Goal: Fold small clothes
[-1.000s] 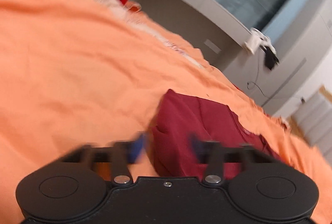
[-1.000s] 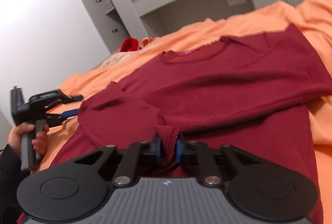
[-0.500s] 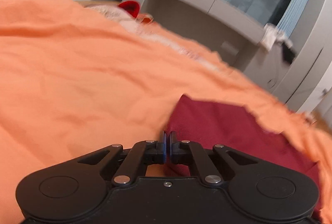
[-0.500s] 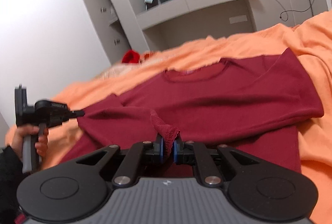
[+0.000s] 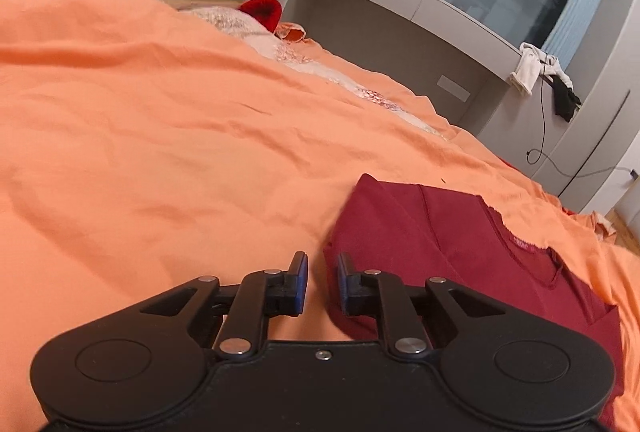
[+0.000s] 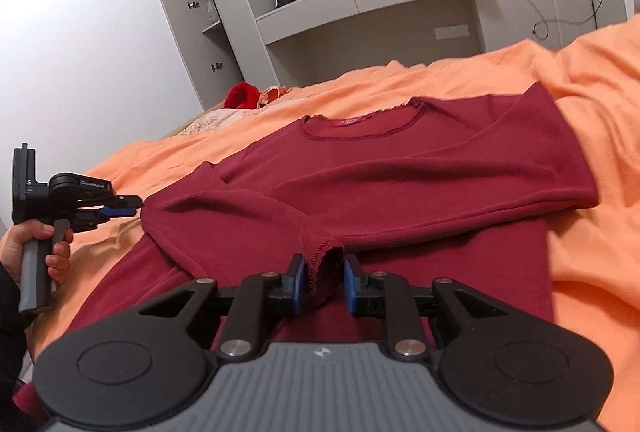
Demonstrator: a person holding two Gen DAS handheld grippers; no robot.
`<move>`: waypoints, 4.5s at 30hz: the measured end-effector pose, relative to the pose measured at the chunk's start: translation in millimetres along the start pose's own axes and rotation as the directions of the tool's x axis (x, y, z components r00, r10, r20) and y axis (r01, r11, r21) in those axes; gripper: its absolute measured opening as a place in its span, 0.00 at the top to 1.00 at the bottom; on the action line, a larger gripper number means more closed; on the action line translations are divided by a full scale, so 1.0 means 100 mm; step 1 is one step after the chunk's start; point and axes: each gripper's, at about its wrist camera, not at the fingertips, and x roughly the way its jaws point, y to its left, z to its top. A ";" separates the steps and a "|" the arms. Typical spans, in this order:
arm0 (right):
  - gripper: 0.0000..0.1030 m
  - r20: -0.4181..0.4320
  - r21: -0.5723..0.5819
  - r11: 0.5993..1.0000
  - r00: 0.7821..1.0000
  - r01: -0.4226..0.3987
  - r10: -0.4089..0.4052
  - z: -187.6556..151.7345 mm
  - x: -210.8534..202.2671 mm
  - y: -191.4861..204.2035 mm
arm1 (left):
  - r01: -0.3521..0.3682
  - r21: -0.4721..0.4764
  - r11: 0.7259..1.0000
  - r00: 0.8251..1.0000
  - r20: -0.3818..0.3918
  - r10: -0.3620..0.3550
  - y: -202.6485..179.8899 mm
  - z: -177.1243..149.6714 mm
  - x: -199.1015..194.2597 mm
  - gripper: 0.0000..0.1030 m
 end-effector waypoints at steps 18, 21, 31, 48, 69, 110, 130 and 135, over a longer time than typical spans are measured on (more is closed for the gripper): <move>0.02 0.133 0.007 0.996 0.987 0.090 -0.090 -0.19 -0.86 -0.37 | 0.071 0.191 0.979 0.987 0.131 -0.098 -0.39 -0.89 -1.25 0.01; 0.00 0.162 -0.018 0.994 0.981 0.111 -0.107 -0.25 -1.01 -0.36 | 0.099 0.188 0.977 0.982 0.139 -0.127 -0.43 -1.04 -1.41 0.01; 0.00 0.213 -0.119 0.982 0.970 0.147 -0.119 -0.54 -1.43 -0.23 | 0.157 0.311 0.937 0.962 0.166 -0.216 -0.60 -1.57 -2.02 0.01; 0.07 0.106 -0.685 0.707 0.984 0.177 -0.144 -1.39 -1.58 0.60 | 0.117 0.477 0.871 0.968 0.140 -0.206 -0.57 -1.90 -2.40 0.01; 0.99 0.159 -0.820 0.452 0.898 0.351 -0.410 -1.63 -1.66 0.58 | 0.154 0.435 0.887 0.958 0.152 -0.241 -0.45 -1.90 -2.45 0.01; 0.91 0.216 -0.906 0.263 0.898 0.331 -0.384 -1.84 -1.17 0.61 | 0.177 0.536 0.826 0.954 0.113 -0.278 -0.57 -2.06 -2.40 0.01; 0.95 0.455 -0.637 0.559 0.845 0.530 -0.283 -1.01 -1.66 0.56 | -0.102 0.722 0.684 0.985 0.168 -0.030 -0.90 -2.49 -2.14 0.05; 0.95 0.437 -0.632 0.567 0.847 0.528 -0.302 -1.20 -1.75 0.57 | -0.148 0.765 0.627 0.972 0.229 -0.049 -0.95 -2.60 -2.24 0.09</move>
